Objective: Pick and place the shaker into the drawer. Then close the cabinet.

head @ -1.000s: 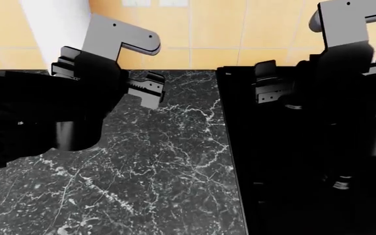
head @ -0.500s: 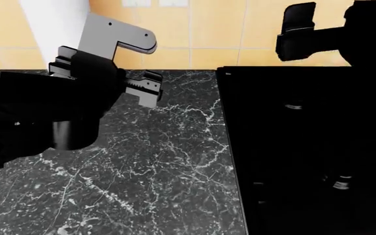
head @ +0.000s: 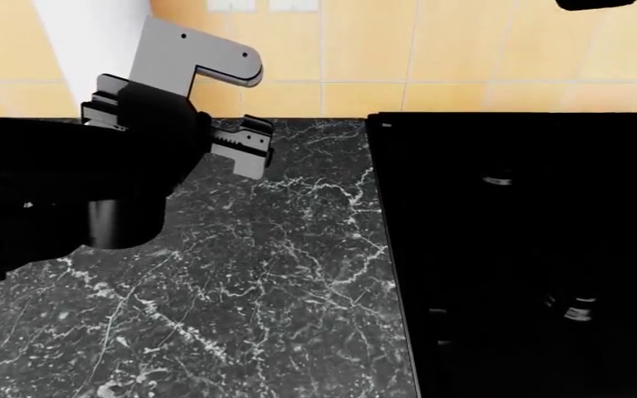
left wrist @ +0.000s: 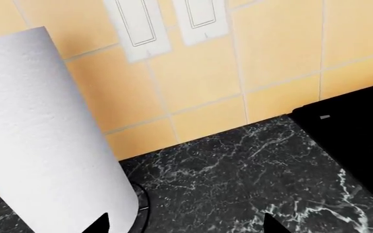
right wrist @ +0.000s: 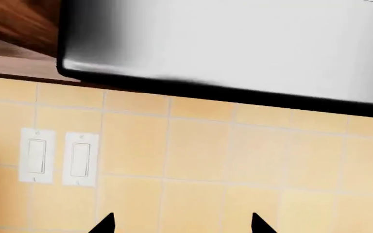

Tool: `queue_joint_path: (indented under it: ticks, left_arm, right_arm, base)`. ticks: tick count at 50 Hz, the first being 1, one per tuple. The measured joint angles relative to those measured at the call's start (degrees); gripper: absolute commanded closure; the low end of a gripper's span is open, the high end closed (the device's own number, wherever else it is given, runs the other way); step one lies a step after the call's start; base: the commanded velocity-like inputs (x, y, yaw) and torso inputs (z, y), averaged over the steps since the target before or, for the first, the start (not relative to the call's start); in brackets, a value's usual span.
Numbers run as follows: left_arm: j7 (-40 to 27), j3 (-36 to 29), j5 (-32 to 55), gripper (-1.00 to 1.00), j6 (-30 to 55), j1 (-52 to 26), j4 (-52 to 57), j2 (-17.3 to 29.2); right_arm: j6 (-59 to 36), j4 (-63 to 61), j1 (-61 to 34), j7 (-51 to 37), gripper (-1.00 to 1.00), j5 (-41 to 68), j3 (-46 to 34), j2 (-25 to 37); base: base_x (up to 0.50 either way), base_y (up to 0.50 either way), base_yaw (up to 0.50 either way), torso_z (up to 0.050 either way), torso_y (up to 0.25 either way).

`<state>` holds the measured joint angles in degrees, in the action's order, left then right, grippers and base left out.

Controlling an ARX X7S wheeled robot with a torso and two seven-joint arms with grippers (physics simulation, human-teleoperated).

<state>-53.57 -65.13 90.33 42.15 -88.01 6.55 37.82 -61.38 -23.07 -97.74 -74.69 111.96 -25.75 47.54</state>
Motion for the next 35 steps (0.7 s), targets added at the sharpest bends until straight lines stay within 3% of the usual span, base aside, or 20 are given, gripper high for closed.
queue_joint_path:
  ticks: [21, 35]
  left_arm:
    - [0.78, 0.18, -0.65, -1.0, -0.73, 0.62, -0.16, 0.12]
    - [0.02, 0.8, 0.29, -1.0, -0.88, 0.88, 1.49, 1.26]
  right_arm:
    - [-0.12, -4.76, -6.77, -4.22, -1.0, 1.48, -0.15, -0.5]
    - [-2.03, -1.2, -12.48, -2.1, -1.0, -2.65, -0.8, -1.88]
  base:
    - [0.0, 0.0, 0.0, 0.0, 0.0]
    - [0.0, 0.0, 0.0, 0.0, 0.0]
